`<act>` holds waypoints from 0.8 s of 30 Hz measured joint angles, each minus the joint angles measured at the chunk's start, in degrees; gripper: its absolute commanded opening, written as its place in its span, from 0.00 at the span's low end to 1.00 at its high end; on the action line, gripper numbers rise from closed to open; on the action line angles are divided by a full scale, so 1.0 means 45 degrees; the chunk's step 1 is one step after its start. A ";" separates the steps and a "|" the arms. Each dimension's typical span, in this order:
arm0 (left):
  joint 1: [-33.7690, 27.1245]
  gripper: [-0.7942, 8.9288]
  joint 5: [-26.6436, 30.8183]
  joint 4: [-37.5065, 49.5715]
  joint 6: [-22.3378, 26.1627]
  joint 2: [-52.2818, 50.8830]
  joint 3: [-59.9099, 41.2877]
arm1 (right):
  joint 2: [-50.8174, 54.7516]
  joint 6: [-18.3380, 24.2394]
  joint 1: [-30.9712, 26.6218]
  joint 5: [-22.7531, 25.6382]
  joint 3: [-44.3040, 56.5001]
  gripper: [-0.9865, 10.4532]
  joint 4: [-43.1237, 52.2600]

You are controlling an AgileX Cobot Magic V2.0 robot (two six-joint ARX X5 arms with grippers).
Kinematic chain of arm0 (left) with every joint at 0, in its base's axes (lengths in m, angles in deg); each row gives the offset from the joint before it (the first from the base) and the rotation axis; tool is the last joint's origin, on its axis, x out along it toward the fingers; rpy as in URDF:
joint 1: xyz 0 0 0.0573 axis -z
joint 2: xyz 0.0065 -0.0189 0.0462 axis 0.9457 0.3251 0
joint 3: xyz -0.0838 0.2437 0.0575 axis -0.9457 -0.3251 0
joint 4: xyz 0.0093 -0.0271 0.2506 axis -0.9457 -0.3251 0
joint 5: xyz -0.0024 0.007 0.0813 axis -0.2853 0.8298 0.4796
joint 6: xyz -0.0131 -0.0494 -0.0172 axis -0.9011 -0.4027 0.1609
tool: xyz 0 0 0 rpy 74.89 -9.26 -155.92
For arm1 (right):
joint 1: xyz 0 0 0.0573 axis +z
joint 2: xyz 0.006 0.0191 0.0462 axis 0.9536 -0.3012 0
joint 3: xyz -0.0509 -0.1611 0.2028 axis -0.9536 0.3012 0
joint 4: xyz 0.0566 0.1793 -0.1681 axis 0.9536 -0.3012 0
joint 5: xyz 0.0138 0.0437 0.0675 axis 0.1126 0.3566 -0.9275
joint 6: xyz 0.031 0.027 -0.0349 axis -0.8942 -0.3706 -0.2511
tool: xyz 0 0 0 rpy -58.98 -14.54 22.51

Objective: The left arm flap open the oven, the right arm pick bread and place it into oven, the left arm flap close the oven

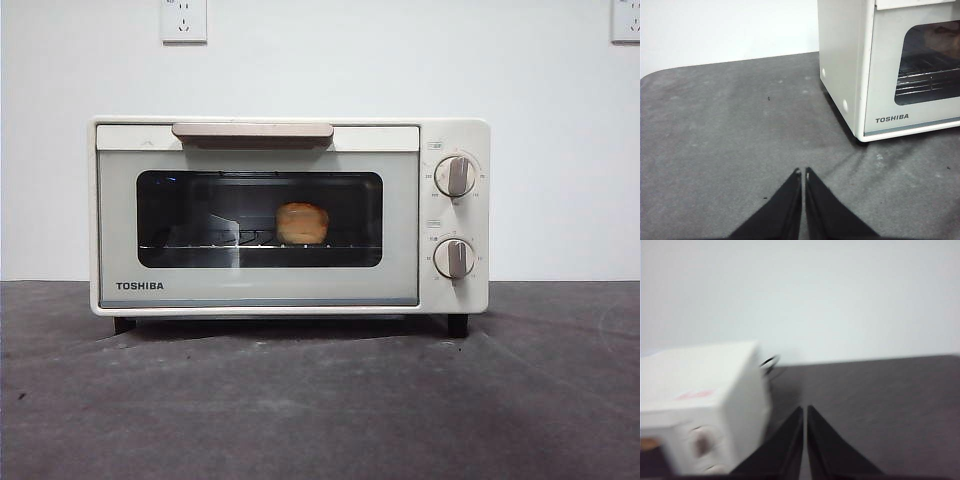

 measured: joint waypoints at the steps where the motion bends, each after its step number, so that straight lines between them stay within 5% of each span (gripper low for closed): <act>1: 0.0000 0.10 0.0000 0.0000 0.0000 0.0000 0.0000 | 0.0316 0.0073 -0.0364 -0.0005 0.0311 0.09 0.0233; 7: 0.0000 0.10 0.0000 0.0000 0.0000 0.0000 0.0000 | 0.2195 0.0262 -0.1651 -0.0005 0.2880 0.09 0.2147; 24: 0.0000 0.10 0.0000 0.0000 0.0000 0.0000 0.0000 | 0.4250 0.0097 -0.1656 -0.0005 0.6853 0.09 0.3740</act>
